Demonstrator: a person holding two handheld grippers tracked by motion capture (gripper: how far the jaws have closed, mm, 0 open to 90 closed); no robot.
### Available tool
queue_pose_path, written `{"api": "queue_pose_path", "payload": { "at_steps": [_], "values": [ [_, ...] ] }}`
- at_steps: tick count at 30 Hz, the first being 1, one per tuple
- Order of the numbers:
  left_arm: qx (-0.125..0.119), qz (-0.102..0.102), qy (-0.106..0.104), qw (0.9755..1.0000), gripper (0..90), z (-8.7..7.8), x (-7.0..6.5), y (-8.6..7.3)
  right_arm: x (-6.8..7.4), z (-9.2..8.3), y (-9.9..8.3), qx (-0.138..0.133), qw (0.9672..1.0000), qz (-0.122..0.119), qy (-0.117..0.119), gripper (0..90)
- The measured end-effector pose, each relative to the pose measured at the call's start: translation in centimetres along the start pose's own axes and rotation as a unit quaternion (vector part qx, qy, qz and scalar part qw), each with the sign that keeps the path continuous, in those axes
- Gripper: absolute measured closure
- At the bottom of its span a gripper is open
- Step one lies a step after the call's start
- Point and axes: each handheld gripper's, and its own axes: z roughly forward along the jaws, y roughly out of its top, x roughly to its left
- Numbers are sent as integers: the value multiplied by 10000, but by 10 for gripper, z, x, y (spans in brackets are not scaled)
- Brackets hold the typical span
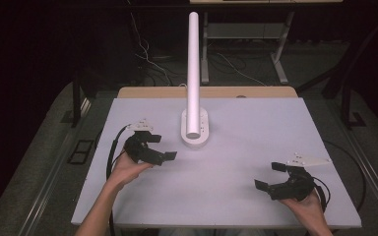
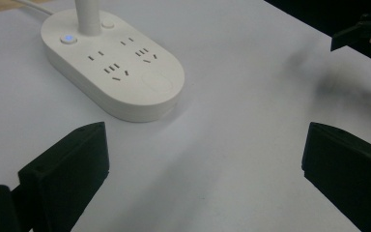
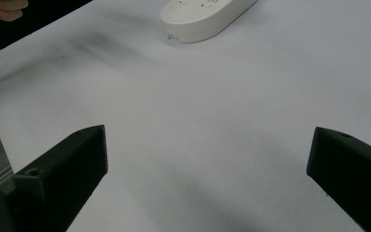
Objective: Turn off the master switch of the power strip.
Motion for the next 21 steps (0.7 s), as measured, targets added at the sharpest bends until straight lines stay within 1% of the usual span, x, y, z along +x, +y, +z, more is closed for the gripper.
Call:
{"api": "queue_pose_path", "payload": {
  "at_steps": [5,6,11,15,17,21],
  "values": [
    [39,72,6,10000,19,2,4,11,-1,-1,0,-25,10000,26,-13,3],
    [75,113,17,9999,20,3,5,14,-1,-1,0,-43,10000,34,-28,3],
    [115,147,13,9998,21,5,8,19,-1,-2,-1,-34,10000,40,-33,3],
    [134,184,56,9997,21,6,11,28,-1,-1,-1,-34,10000,30,-28,3],
    [127,186,62,9997,21,7,12,29,-1,-1,-1,-31,10000,18,-28,3],
    [185,249,78,9995,22,7,15,35,-1,-1,-1,-39,10000,22,-27,3]
  ]
}}
